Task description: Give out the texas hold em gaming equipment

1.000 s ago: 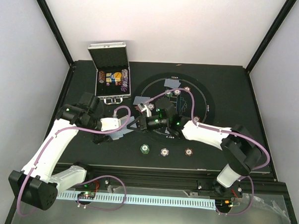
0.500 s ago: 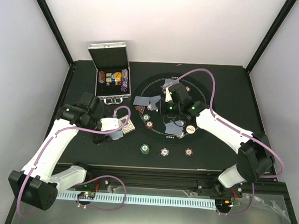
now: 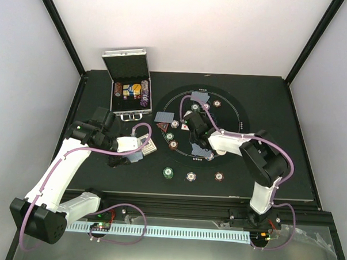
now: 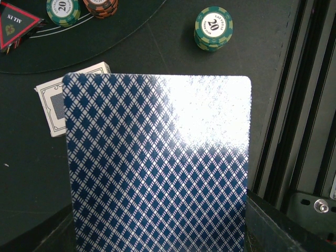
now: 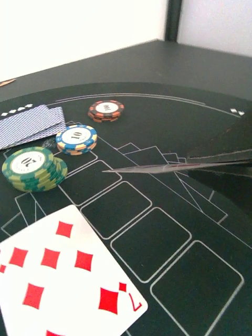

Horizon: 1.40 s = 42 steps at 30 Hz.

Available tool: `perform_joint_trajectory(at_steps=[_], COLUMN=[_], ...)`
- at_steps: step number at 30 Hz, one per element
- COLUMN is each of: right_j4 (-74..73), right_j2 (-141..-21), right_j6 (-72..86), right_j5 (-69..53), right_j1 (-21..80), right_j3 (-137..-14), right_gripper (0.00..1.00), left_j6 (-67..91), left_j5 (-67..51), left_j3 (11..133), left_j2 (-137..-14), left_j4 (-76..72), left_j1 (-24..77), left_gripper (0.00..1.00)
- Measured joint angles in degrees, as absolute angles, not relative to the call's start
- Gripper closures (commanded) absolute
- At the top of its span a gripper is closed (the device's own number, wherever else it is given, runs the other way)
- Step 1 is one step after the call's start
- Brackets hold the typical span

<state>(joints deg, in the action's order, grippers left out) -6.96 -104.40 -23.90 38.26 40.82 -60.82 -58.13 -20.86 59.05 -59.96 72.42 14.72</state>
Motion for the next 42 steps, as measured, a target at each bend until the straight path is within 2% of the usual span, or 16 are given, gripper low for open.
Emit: perform_joint_trajectory(at_steps=[6, 14, 17, 18, 20, 21, 26, 27, 30, 32, 42], right_j4=[3.2, 6.7, 4.2, 3.5, 2.2, 1.4, -2.3, -2.9, -4.3, -6.1, -12.4], right_j2=[-107.0, -109.6, -109.6, -109.5, -109.3, -109.1, -107.0, -106.4, -104.4, -102.9, -93.0], right_j6=[-36.4, -40.9, -39.9, -39.6, -38.9, -38.3, -36.7, -36.3, -34.6, -33.0, -22.9], right_j5=[38.9, 36.8, 34.9, 34.5, 33.8, 33.6, 32.8, 32.8, 32.7, 31.8, 26.3], right_j1=[40.8, 40.8, 40.5, 40.5, 40.4, 40.4, 40.2, 40.0, 39.5, 39.1, 37.5], right_j3=[-58.4, -58.3, -58.3, -58.3, -58.2, -58.1, -58.1, -58.1, -58.2, -58.5, -59.0], right_gripper=[0.99, 0.96, 0.84, 0.75, 0.5, 0.45, 0.41, 0.3, 0.25, 0.13, 0.08], left_j6=[-58.1, -58.1, -58.1, -58.1, -58.1, -58.1, -58.1, -58.1, -58.1, -58.1, -58.1], left_j5=[-20.5, -19.6, -19.5, -19.5, -19.5, -19.5, -19.5, -19.5, -19.5, -19.5, -19.5], left_j3=[59.0, 59.0, 59.0, 59.0, 59.0, 59.0, 59.0, 59.0, 59.0, 59.0, 59.0], left_j2=[-60.0, -60.0, -60.0, -60.0, -60.0, -60.0, -59.8, -59.7, -59.3, -59.2, -59.2], left_j4=[72.4, 72.4, 72.4, 72.4, 72.4, 72.4, 72.4, 72.5, 72.6, 72.7, 72.7], left_j1=[14.7, 14.7, 14.7, 14.7, 14.7, 14.7, 14.7, 14.7, 14.7, 14.7, 14.7], left_gripper=[0.98, 0.98, 0.98, 0.98, 0.98, 0.98, 0.98, 0.98, 0.98, 0.98, 0.98])
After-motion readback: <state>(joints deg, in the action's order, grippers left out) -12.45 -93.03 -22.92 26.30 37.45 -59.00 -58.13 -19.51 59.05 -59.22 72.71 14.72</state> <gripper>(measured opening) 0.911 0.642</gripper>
